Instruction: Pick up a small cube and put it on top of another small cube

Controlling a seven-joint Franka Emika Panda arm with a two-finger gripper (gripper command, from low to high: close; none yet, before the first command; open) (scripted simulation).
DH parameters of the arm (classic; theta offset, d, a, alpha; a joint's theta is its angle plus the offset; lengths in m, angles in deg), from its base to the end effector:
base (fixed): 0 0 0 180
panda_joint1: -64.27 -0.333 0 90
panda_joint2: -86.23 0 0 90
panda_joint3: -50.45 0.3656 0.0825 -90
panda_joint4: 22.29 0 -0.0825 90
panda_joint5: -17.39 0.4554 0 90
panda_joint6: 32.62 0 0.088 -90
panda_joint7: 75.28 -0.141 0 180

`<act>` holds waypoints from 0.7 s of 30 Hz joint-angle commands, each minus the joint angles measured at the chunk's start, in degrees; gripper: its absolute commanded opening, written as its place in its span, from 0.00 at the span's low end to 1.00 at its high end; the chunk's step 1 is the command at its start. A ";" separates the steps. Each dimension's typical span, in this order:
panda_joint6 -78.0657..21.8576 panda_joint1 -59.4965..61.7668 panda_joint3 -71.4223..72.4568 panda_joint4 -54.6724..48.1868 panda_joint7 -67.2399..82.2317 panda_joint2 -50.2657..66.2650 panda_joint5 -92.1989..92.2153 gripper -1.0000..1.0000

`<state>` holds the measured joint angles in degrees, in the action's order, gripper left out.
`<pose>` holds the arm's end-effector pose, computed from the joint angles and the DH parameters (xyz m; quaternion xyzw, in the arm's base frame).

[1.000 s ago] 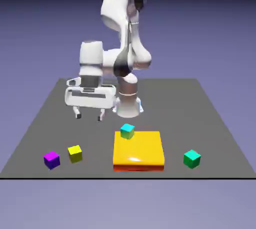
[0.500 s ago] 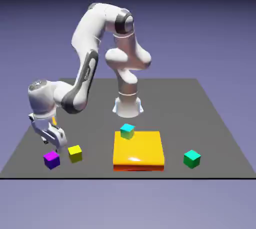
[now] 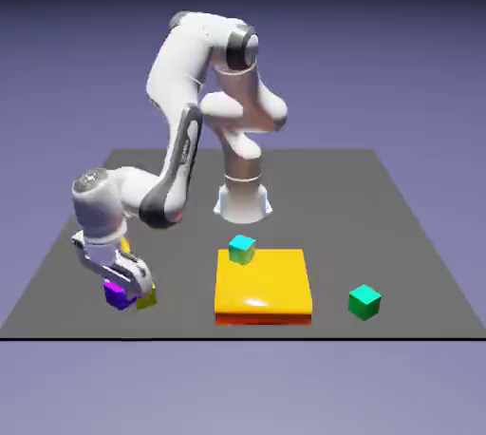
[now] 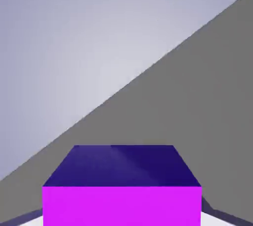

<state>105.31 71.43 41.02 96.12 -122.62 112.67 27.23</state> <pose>0.6122 -0.1797 0.1520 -0.8134 0.5789 0.0576 0.0017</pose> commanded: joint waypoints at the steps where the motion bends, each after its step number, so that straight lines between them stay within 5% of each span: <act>1: -0.12 -1.84 2.07 0.45 -0.98 -0.67 -1.45 0.00; 14: -1.42 -22.57 25.45 5.45 -10.76 -8.18 -16.02 0.00; 18: 7.02 -24.39 23.07 6.02 -12.93 -0.10 -19.25 0.00; 19: 7.03 -24.39 23.07 6.02 -12.93 -0.10 -19.25 1.00; 21: 4.86 -23.92 23.68 5.88 -12.37 -2.17 -18.42 1.00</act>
<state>110.17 47.51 64.70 102.00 -135.00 110.50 8.80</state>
